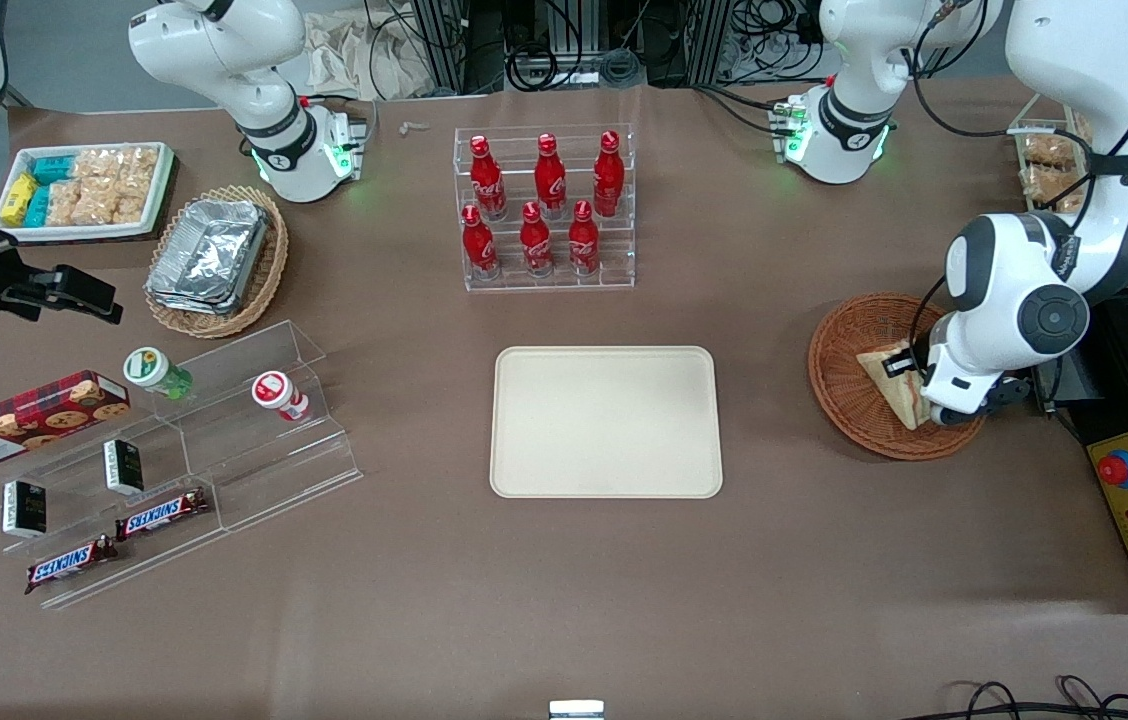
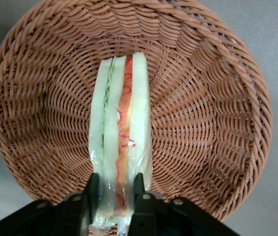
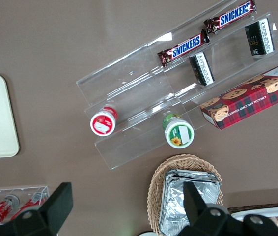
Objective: Place sandwich from basket to tray
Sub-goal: 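Lower the left gripper and close it on the sandwich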
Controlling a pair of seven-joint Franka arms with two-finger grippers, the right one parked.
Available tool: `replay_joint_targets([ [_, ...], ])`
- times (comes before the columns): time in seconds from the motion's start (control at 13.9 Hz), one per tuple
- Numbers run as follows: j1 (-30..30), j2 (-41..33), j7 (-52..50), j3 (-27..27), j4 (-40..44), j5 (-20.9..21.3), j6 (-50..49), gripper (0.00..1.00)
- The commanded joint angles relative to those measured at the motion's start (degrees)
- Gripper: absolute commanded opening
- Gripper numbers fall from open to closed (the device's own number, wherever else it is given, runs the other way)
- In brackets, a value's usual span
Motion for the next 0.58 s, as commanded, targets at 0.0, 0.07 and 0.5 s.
replay_joint_targets([
  [0.0, -0.1, -0.9, -1.3, 0.0, -0.3, 0.6, 0.4, 0.16],
  [0.07, 0.0, -1.4, -1.2, 0.0, 0.0, 0.6, -0.4, 0.10],
  [0.5, -0.4, -2.0, -0.4, -0.2, 16.2, 0.7, -20.0, 0.05],
])
